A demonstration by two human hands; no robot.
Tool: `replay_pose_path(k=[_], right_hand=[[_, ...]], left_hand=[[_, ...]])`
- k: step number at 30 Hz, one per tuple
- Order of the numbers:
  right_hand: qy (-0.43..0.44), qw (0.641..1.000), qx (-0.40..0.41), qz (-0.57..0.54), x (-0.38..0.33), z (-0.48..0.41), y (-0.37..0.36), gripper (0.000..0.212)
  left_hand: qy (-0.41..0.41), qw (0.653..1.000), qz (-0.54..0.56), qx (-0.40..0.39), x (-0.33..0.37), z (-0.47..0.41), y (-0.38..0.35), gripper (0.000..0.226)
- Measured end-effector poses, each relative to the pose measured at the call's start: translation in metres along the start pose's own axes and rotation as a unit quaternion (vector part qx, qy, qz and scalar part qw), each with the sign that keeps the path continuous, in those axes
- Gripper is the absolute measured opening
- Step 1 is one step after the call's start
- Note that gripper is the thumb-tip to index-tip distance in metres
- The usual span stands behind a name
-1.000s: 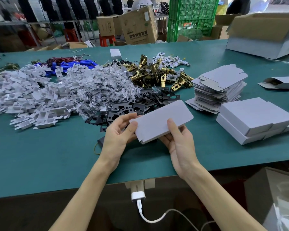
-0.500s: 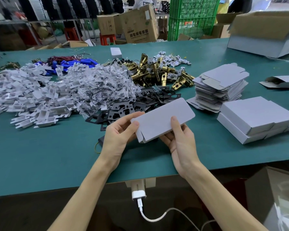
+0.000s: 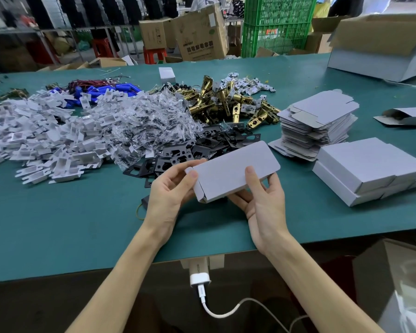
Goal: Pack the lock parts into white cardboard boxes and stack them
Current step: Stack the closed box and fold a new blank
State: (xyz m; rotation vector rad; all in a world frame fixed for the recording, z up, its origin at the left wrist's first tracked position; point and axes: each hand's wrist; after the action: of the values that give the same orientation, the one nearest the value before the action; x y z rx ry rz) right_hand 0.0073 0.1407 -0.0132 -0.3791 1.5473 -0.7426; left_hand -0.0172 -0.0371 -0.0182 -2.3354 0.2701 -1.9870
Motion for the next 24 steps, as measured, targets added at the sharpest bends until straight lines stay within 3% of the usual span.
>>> replay_pose_path(k=[7,14,24], right_hand=[[-0.014,1.0,0.001,-0.006,-0.0019,0.0,0.001,0.034],[-0.02,1.0,0.002,0.003,-0.0004,-0.0003,0.0023,0.032],[0.016,0.999,0.007,0.039,0.0026,0.0006,0.0021,0.026]], left_hand=[[0.058,0.997,0.043,-0.02,0.0007,-0.0021,-0.0029,0.042],[0.04,0.998,-0.041,0.025,-0.0045,-0.0032,-0.0034,0.03],[0.045,0.999,-0.018,0.004,-0.0031,-0.0014,-0.0016,0.033]])
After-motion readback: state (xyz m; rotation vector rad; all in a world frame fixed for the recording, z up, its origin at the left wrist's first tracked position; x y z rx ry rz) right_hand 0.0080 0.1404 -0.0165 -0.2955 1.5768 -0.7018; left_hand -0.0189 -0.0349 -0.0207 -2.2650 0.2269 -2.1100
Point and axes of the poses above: each hand's wrist, its own z-axis away from the middle knuckle, its own y-axis out of the back of the hand, x = y × z, and after that the axes turned 5 degrees about -z, right-handed
